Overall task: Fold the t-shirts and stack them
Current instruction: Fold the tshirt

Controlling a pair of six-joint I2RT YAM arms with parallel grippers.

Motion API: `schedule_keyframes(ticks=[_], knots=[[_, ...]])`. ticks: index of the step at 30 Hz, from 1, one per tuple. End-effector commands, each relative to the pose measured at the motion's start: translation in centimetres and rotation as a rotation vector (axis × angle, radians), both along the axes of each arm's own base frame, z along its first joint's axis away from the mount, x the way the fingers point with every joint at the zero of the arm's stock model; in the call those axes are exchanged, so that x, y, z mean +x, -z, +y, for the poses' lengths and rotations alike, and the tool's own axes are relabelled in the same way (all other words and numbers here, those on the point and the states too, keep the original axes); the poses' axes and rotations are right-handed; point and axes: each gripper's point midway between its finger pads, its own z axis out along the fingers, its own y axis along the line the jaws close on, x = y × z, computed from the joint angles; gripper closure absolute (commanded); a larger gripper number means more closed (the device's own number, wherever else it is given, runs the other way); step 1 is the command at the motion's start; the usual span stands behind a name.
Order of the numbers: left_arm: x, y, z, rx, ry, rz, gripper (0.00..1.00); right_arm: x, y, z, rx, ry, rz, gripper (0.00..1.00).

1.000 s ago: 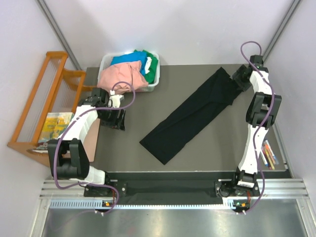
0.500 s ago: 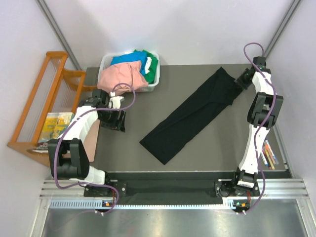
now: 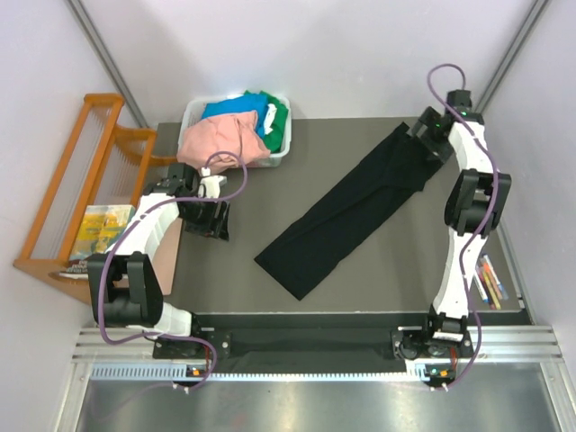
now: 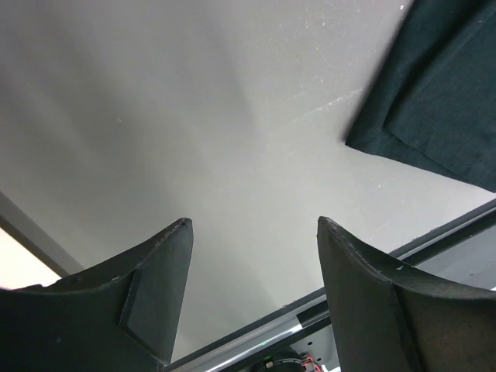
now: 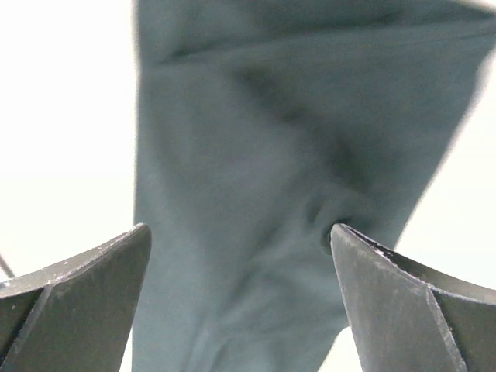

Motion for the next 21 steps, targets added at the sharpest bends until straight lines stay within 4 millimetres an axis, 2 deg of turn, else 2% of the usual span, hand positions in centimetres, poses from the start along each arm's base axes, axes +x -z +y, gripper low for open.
schedule_keyframes(ticks=[1,2,3,5,6,7,9,13,21], knots=[[0.4,-0.4,-0.6,-0.037,0.004,-0.034,0.30,-1.8,-8.0,7.8,-0.088,-0.147,-0.120,0.02],[0.4,-0.5,-0.6,-0.038,0.005,-0.037,0.30,-2.6,-7.4,10.2,-0.087,-0.187,-0.105,0.04],[0.2,-0.4,-0.6,-0.040,0.004,-0.035,0.30,-4.1,-5.8,12.3,-0.077,-0.227,-0.064,0.04],[0.1,-0.4,-0.6,-0.037,0.007,-0.037,0.30,-5.1,-4.4,14.1,-0.045,-0.258,-0.043,0.04],[0.1,-0.4,-0.5,-0.034,0.009,-0.038,0.30,-6.3,-2.7,15.0,-0.041,-0.277,-0.002,0.04],[0.1,-0.5,-0.4,-0.029,0.009,-0.040,0.30,-6.6,-2.1,15.4,-0.038,-0.278,0.007,0.04],[0.1,-0.7,-0.4,-0.027,0.015,-0.046,0.30,-7.8,-0.6,15.5,-0.036,-0.275,0.044,0.04],[0.1,-1.0,-0.3,-0.020,0.015,-0.056,0.30,-8.8,-0.1,15.6,-0.032,-0.264,0.056,0.04],[0.0,-0.9,-0.5,-0.030,0.020,-0.053,0.30,-7.8,-0.5,15.1,-0.056,-0.250,0.052,0.04]])
